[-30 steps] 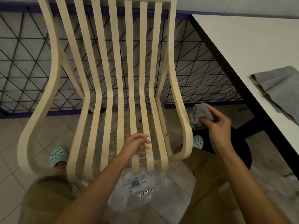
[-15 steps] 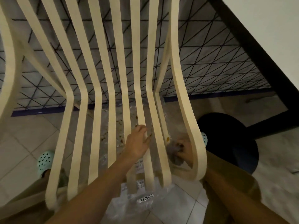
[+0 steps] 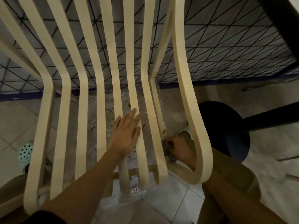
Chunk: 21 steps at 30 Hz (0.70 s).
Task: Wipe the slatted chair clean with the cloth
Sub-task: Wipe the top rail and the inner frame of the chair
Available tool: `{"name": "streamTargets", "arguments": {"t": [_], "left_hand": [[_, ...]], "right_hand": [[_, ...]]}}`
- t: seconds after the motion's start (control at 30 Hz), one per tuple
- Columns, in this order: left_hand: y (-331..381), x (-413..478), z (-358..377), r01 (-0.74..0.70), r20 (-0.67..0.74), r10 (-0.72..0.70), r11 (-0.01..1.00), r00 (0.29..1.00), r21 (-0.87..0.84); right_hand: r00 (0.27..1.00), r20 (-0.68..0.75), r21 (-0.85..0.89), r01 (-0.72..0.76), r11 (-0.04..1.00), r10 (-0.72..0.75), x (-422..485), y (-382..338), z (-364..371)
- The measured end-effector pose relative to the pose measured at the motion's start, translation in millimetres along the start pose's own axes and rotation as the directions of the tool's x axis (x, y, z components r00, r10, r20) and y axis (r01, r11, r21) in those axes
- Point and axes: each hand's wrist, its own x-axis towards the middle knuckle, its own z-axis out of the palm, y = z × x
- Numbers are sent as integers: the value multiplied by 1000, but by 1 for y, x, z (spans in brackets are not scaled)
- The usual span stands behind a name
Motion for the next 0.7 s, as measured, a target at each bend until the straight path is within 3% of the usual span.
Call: {"name": "streamTargets", "arguments": {"t": [0.07,0.17,0.3,0.4,0.53,0.7], "left_hand": [[0,-1,-1,-1,-8,1,1000,1000,-10],[0,-2,-2,4,-7,-4,1000,1000,7],[3,-1,-4,4,-8,-4,1000,1000,-6],[3,-1,-4,8,-3,-8,1000,1000,6],[1,-2,-3,11,-6,-10,1000,1000,20],[1,0,-2,7,-11,-7,1000,1000,4]], "right_hand": [[995,96,21,11,1000,-13,-71,-123,-77],[980,197,-39,-4,999,12,-88,-135,-84],[992,117,97,-52,994,41,-85,-133,-87],[998,46,82,-43,996,39,-91,-148,-89],[991,132,40,-42,998,36,-92,-139,-91],[998,5,129,-56,990,56,-89,-145,-94]]}}
